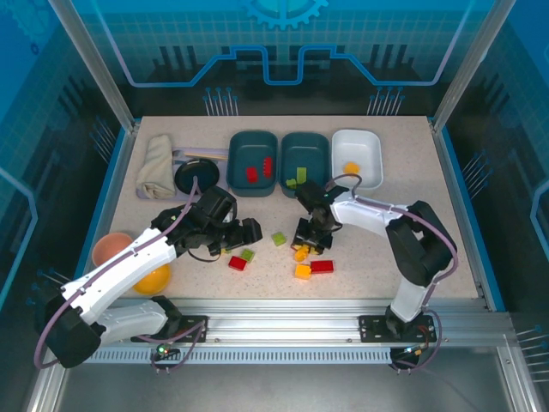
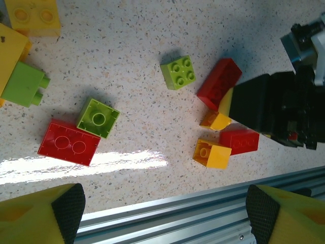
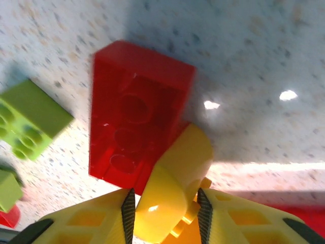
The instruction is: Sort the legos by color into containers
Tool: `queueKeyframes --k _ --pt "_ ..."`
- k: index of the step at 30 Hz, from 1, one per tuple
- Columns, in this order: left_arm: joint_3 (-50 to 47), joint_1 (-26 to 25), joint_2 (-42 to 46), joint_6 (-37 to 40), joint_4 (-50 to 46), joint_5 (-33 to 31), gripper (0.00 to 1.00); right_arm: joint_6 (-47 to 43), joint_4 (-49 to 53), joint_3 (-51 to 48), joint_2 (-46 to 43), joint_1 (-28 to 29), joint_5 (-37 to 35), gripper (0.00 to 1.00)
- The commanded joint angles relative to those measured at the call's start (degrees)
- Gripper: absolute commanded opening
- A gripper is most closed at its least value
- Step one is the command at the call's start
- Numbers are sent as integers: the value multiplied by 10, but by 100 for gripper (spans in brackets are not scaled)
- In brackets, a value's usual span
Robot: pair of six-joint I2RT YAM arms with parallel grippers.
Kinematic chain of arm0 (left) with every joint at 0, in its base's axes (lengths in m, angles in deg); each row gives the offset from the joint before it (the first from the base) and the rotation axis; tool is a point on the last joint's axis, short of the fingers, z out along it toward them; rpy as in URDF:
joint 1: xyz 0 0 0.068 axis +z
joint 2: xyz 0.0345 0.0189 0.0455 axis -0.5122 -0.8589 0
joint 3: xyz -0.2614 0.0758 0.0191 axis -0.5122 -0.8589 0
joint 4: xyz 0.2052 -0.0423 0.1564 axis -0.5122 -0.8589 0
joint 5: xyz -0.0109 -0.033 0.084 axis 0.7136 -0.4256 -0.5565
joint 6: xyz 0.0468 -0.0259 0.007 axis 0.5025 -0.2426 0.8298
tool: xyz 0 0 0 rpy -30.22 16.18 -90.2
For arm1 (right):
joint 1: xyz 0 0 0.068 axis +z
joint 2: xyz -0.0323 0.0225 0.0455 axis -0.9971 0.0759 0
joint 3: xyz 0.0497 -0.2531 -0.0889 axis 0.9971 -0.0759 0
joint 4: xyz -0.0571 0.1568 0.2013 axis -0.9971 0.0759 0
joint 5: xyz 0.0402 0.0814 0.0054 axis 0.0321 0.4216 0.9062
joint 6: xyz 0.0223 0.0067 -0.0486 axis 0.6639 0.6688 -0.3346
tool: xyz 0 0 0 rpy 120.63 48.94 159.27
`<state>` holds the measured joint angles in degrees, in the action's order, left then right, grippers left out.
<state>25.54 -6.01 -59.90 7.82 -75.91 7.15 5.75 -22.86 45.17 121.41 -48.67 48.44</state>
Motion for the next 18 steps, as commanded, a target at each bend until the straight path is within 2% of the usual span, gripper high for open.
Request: queueKeyframes --k 1,4,9,18 --pt "-2 -3 7 -3 5 -2 87 -16 8 34 29 -1 -1 36" --pt "-2 -4 10 -3 1 -4 87 -28 24 41 36 7 -7 36" --pt "-11 -3 22 -10 0 -8 87 -39 32 21 28 20 -15 46" --pt "-11 -3 20 -10 4 -7 87 -58 41 26 38 26 -37 37"
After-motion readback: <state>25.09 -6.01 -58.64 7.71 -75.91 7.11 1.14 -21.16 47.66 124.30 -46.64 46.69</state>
